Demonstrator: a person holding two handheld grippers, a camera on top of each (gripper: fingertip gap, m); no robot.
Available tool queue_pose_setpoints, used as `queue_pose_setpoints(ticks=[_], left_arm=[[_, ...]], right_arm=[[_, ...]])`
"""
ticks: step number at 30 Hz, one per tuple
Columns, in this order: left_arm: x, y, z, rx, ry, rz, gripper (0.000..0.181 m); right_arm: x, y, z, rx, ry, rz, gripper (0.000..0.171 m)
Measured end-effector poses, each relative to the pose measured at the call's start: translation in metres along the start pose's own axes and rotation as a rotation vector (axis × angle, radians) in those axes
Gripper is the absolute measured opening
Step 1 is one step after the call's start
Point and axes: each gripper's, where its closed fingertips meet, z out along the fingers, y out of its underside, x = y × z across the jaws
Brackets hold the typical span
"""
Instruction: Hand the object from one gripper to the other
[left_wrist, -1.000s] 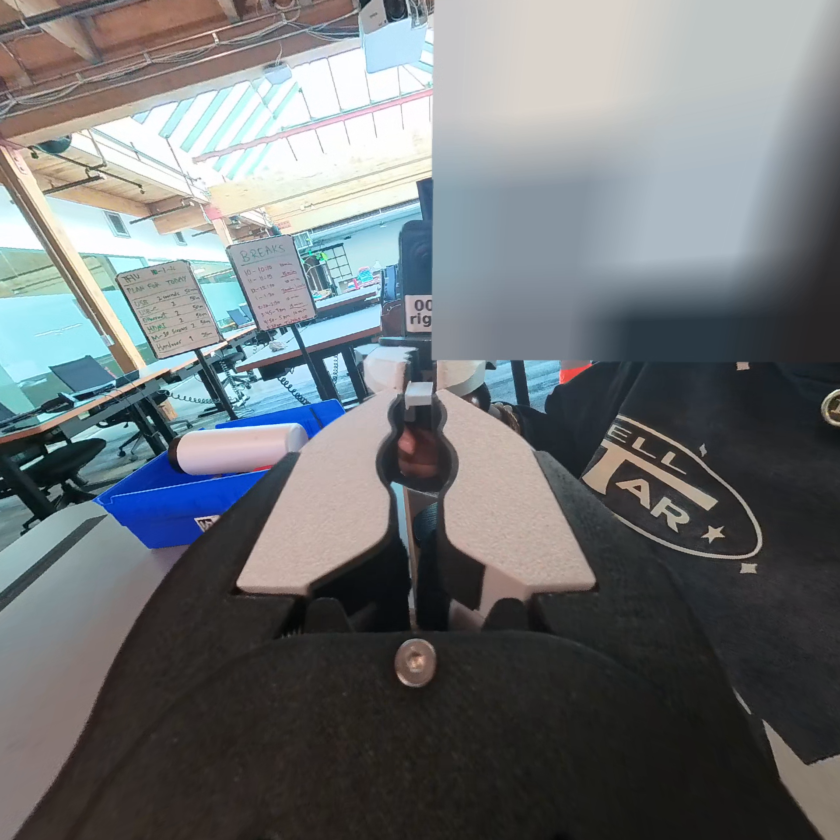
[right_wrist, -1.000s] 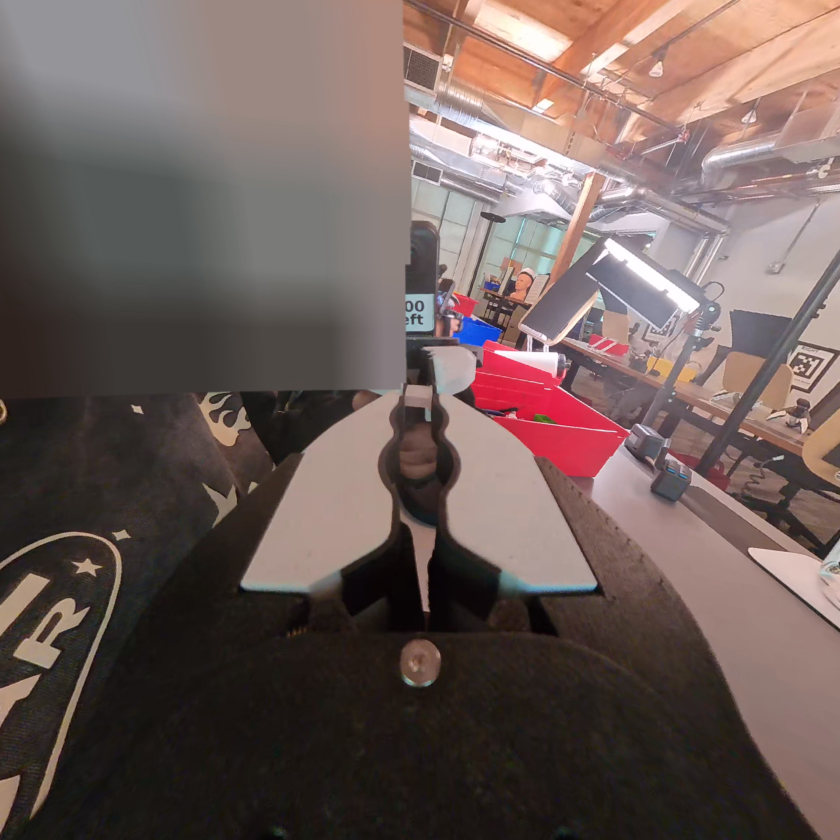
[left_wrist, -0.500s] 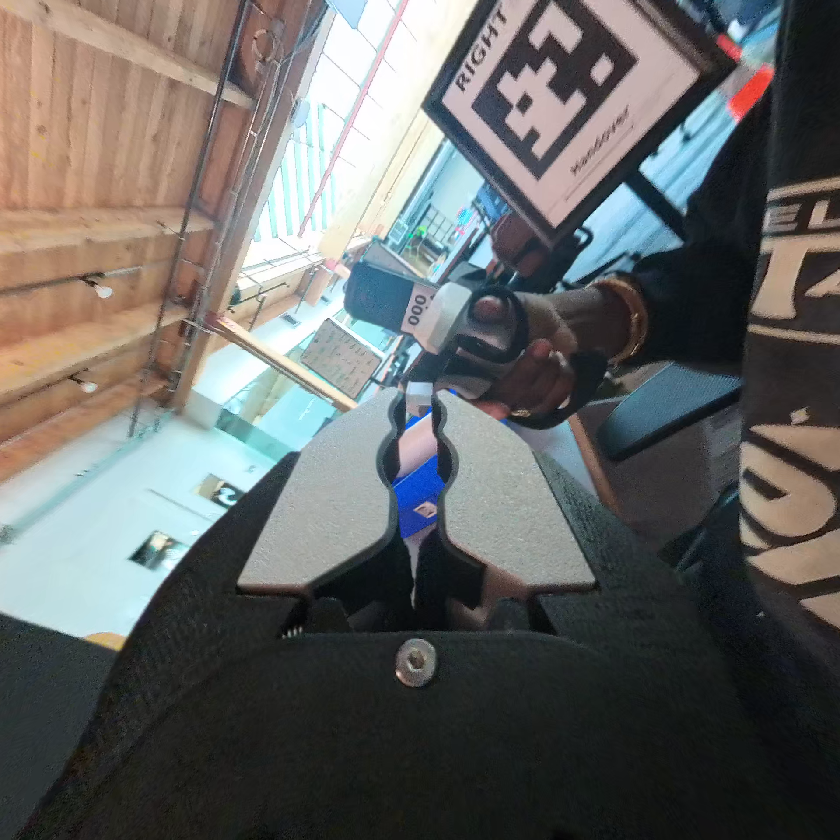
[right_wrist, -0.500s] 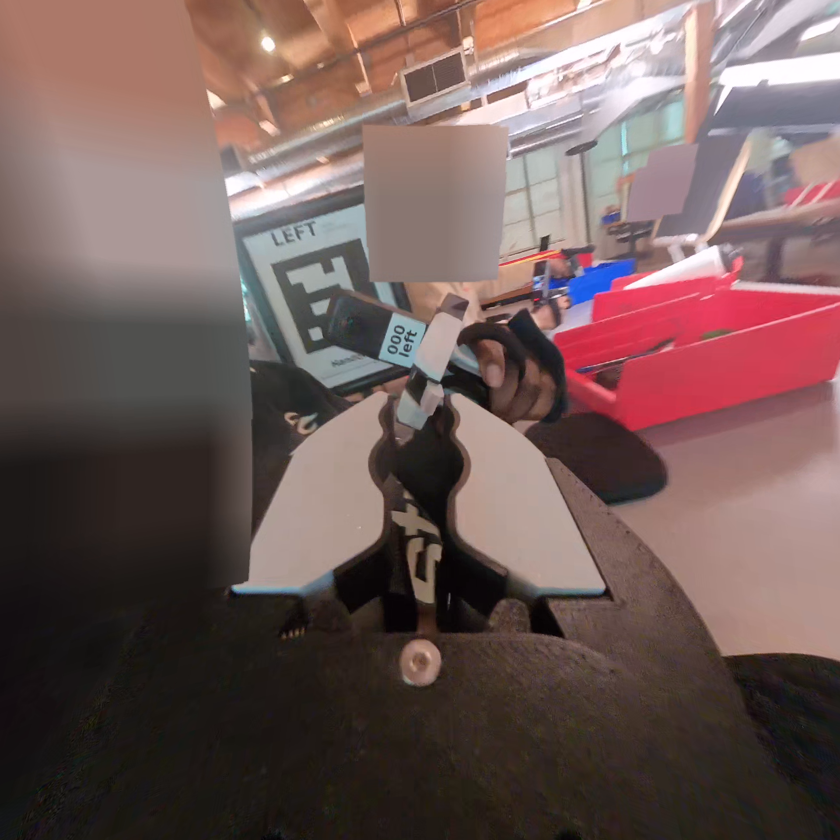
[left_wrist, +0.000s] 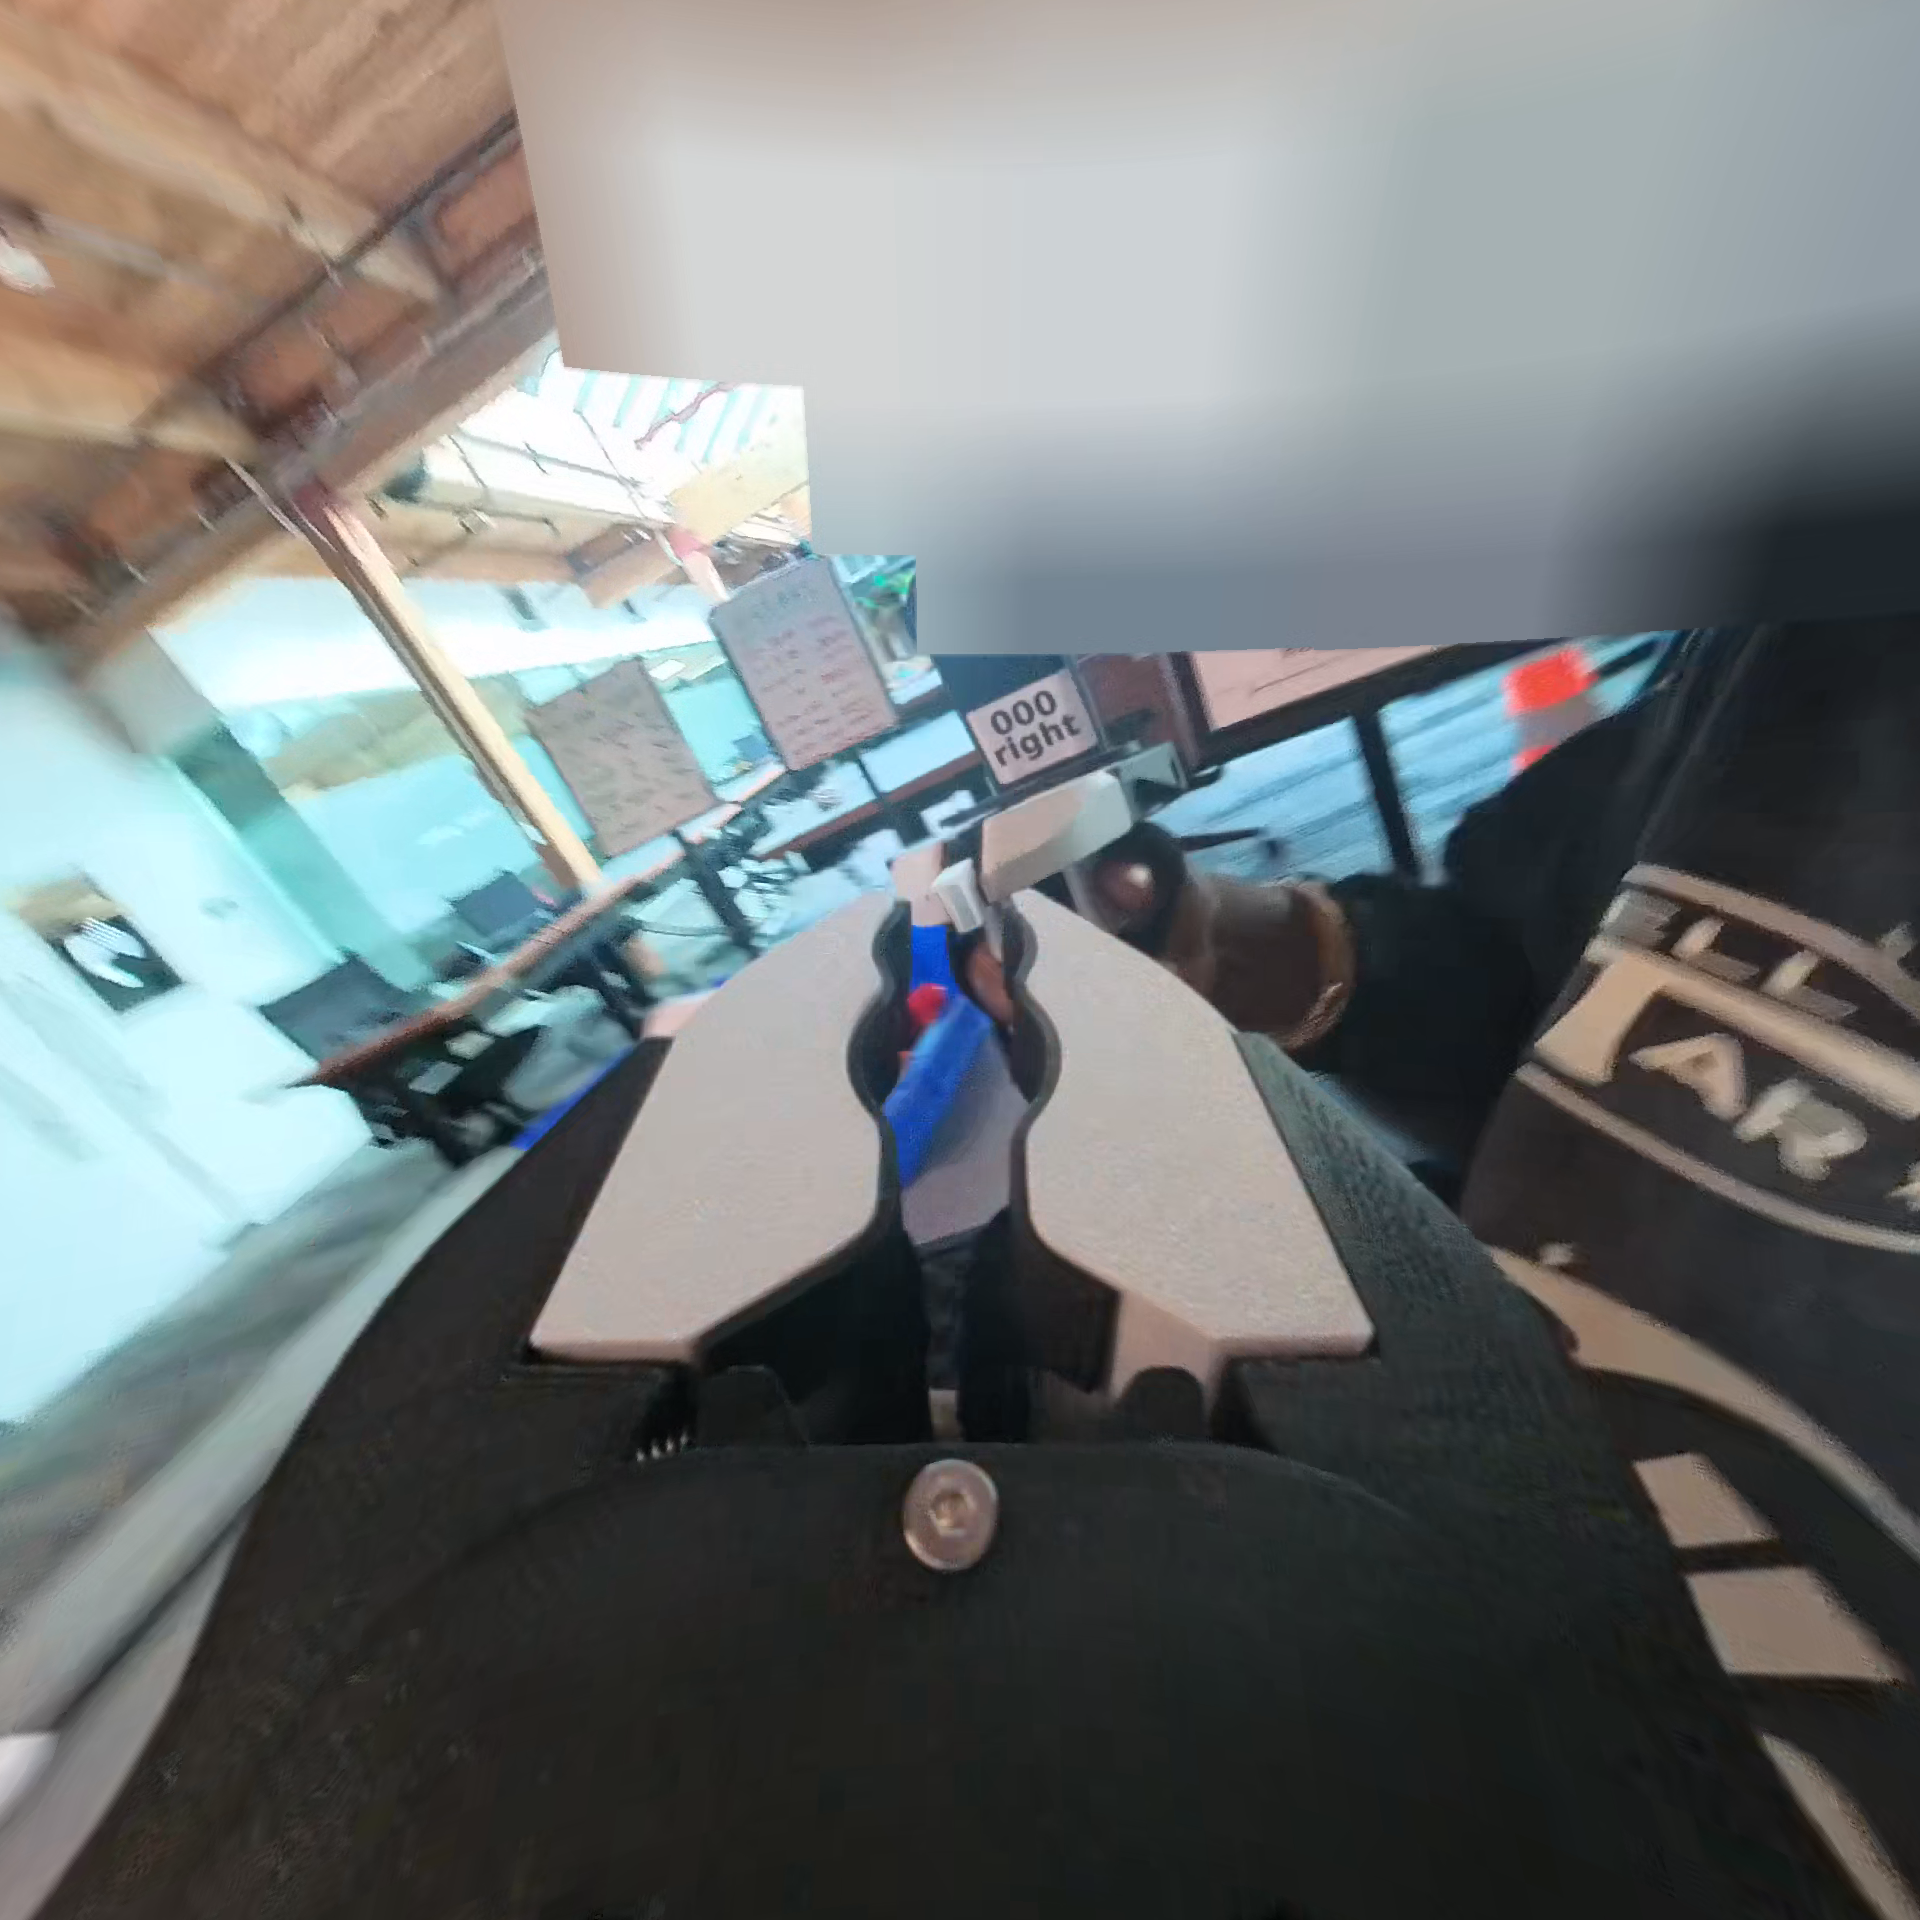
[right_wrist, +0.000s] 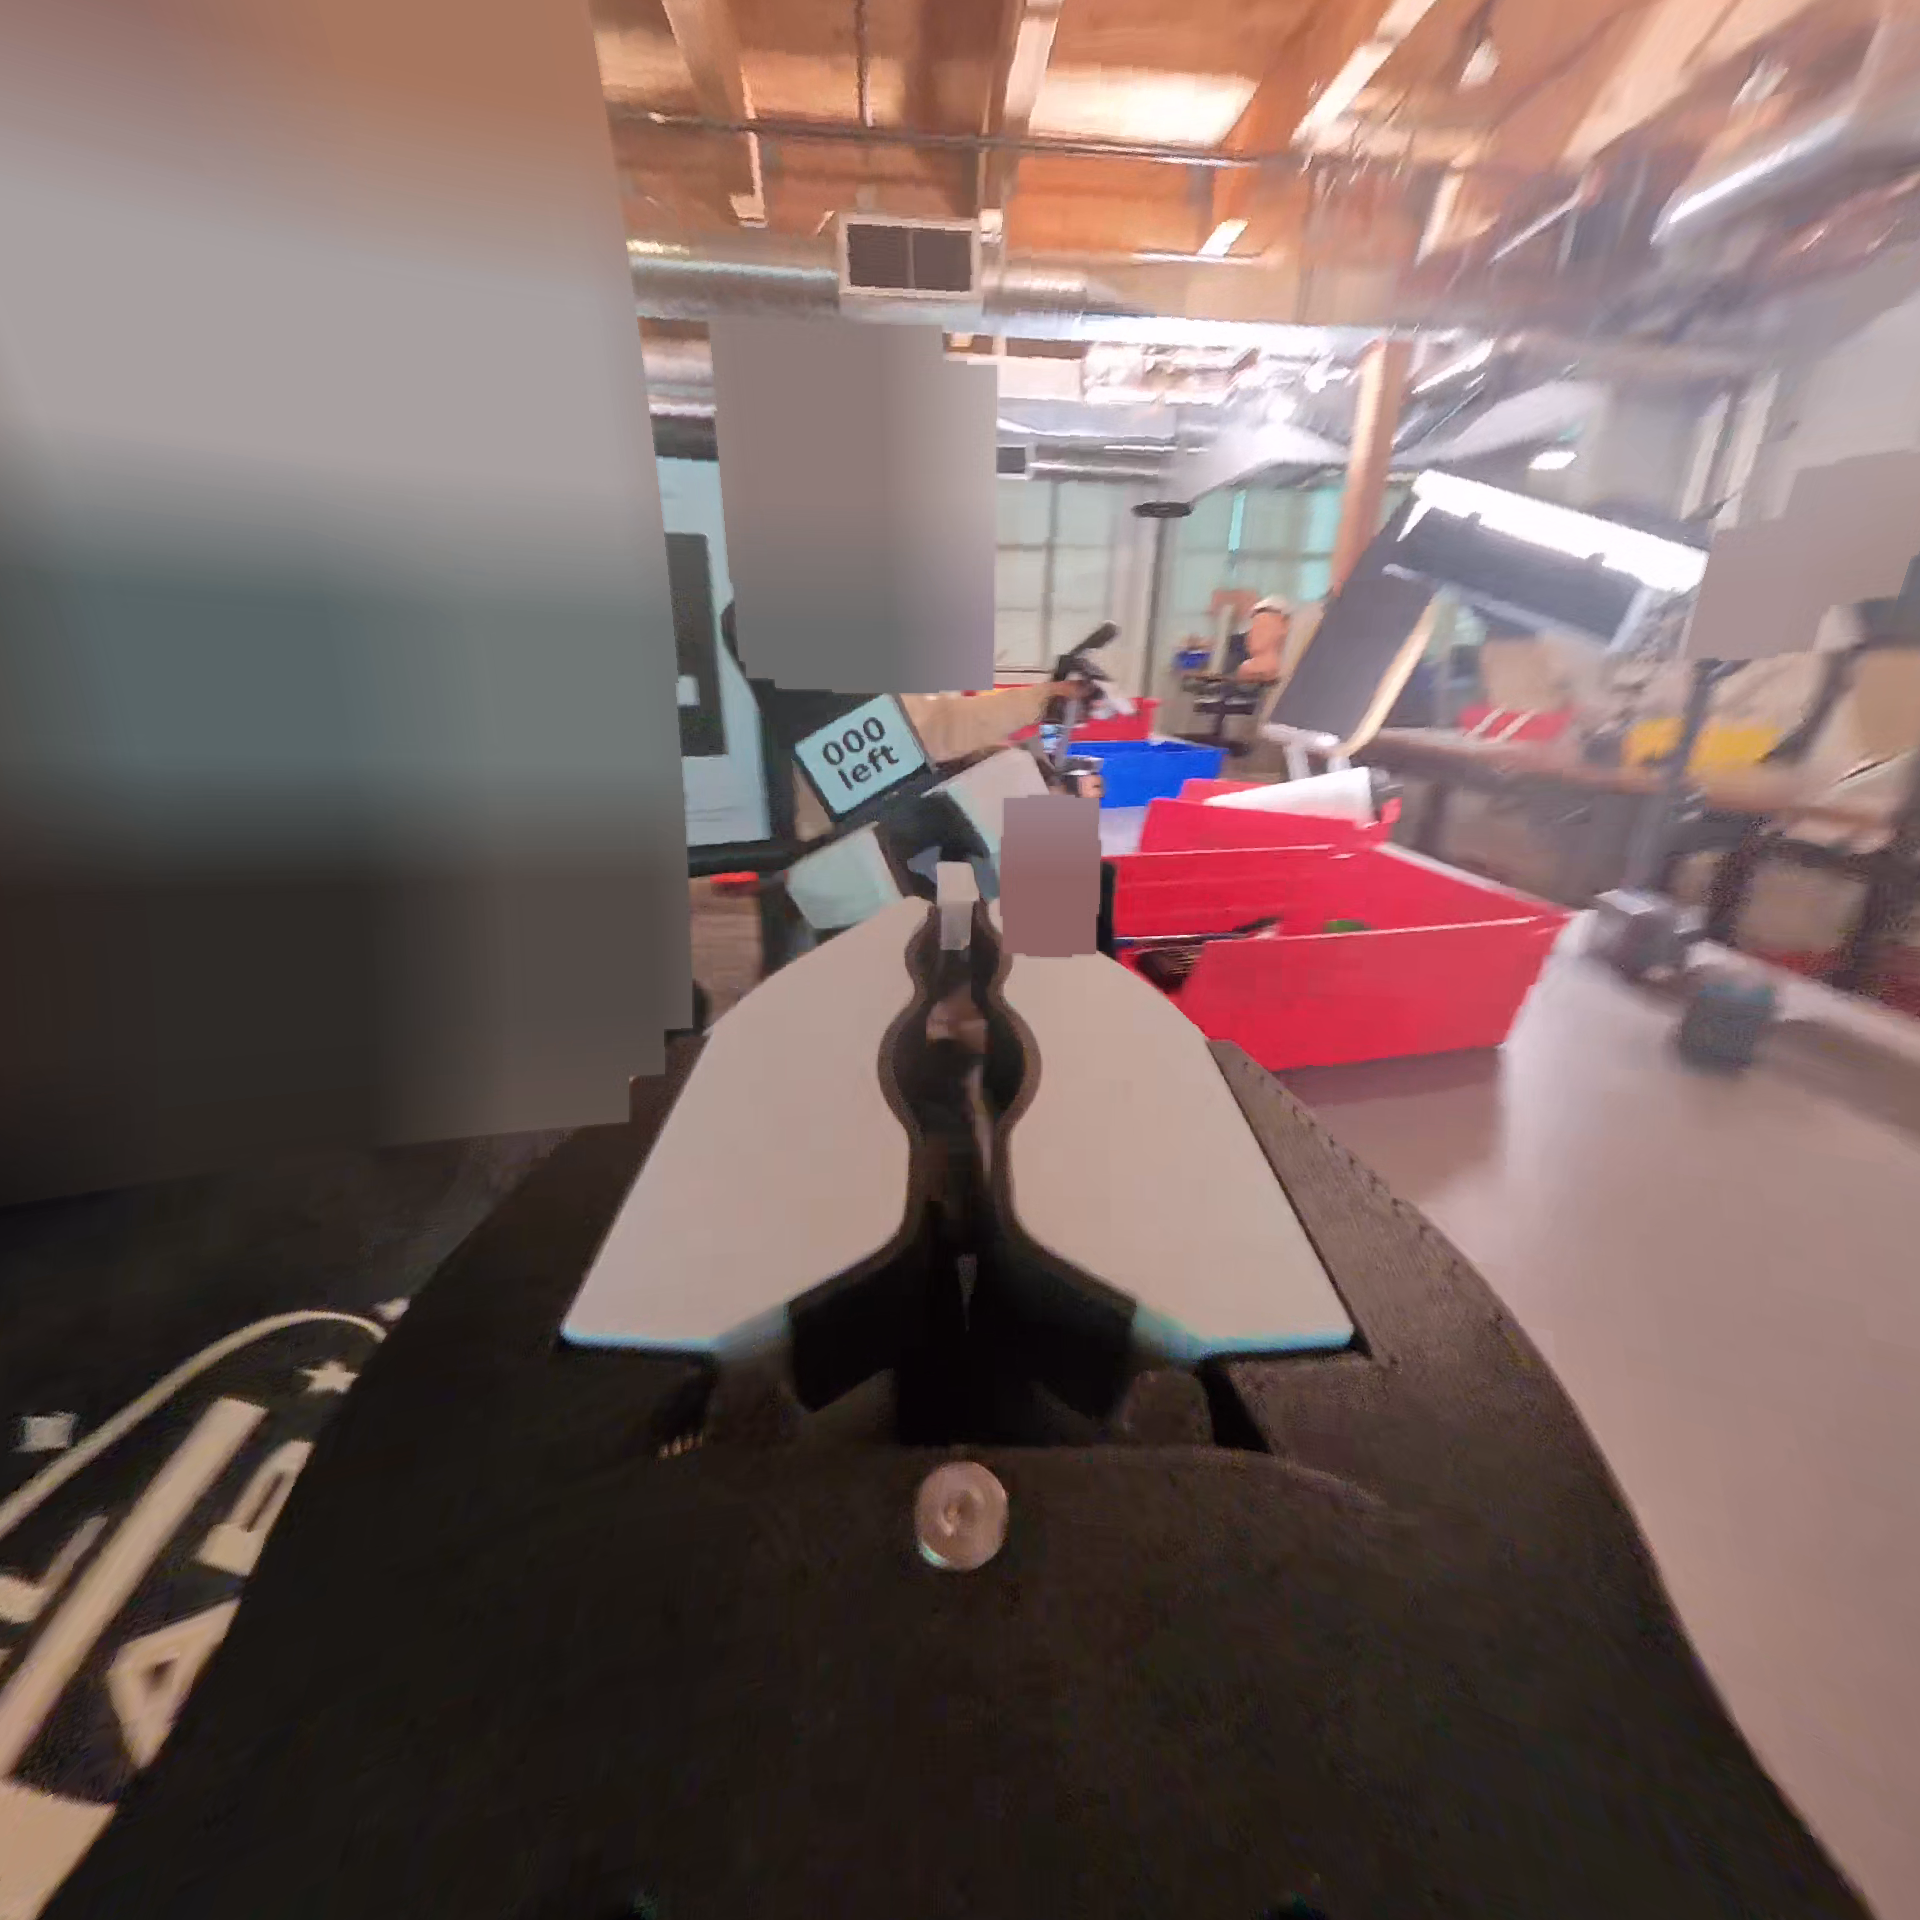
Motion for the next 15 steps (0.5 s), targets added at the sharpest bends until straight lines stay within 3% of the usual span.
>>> queue_pose_setpoints(ticks=[1, 5, 15], left_arm=[[0.0007, 0.0007, 0.0004, -0.001, 0.024, -0.076, 0.016], [0.0052, 0.0019, 0.0027, 0.006, 0.084, -0.215, 0.014], [0.0088, 0.0026, 0.0028, 0.015, 0.105, -0.149, 0.005]], right_arm=[[-0.0002, -0.0002, 0.0001, -0.008, 0.020, -0.052, 0.005], [-0.0056, 0.0005, 0.0028, -0.027, 0.040, -0.166, 0.005], [-0.0088, 0.0049, 0.0063, -0.054, 0.043, -0.207, 0.005]])
